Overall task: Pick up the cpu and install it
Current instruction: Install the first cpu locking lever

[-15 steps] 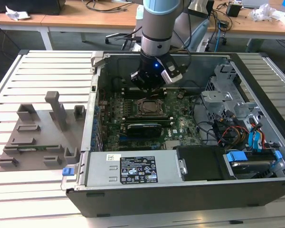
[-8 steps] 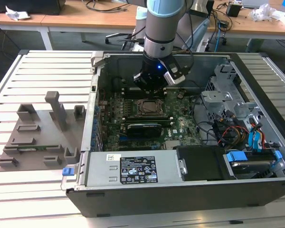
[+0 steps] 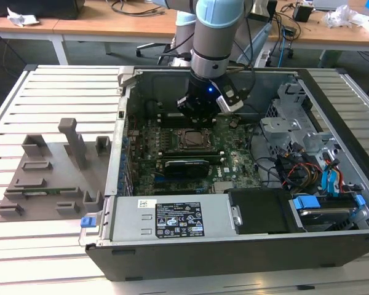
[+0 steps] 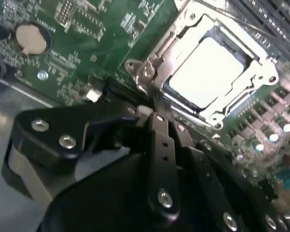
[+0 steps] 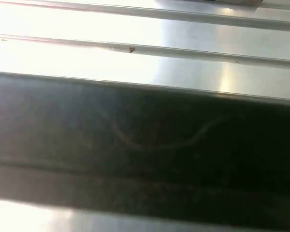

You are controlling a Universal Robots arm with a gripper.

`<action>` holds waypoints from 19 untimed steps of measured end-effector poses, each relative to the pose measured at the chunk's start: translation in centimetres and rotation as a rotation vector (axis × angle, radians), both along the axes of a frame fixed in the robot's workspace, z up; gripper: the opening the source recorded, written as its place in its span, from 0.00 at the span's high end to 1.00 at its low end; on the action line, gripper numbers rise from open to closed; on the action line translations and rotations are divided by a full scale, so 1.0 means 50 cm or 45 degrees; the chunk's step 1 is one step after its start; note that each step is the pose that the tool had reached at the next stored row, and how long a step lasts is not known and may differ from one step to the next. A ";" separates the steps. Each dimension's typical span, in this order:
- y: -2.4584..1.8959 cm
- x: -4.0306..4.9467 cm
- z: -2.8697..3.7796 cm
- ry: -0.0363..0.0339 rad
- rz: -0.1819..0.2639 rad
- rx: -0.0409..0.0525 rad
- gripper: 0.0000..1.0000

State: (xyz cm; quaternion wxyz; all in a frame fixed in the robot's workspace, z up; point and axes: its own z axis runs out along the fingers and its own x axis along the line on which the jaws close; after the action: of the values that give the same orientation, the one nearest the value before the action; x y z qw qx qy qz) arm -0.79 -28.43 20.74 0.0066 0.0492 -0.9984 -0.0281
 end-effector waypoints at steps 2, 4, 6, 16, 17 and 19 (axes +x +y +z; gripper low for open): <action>0.0000 0.000 0.014 0.0000 0.000 -0.011 0.89; -0.0002 0.000 0.021 0.0000 0.000 -0.053 0.89; -0.0031 0.000 0.022 -0.0001 0.000 -0.104 0.89; -0.0427 0.000 0.035 0.0000 0.000 -0.106 0.89; -0.0428 0.000 0.040 0.0000 0.000 -0.107 0.89; -0.0428 0.000 0.056 0.0001 0.000 -0.107 0.89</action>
State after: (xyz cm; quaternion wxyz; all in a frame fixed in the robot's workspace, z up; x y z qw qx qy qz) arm -0.80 -30.57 23.55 0.0087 0.0489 -0.9987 0.0137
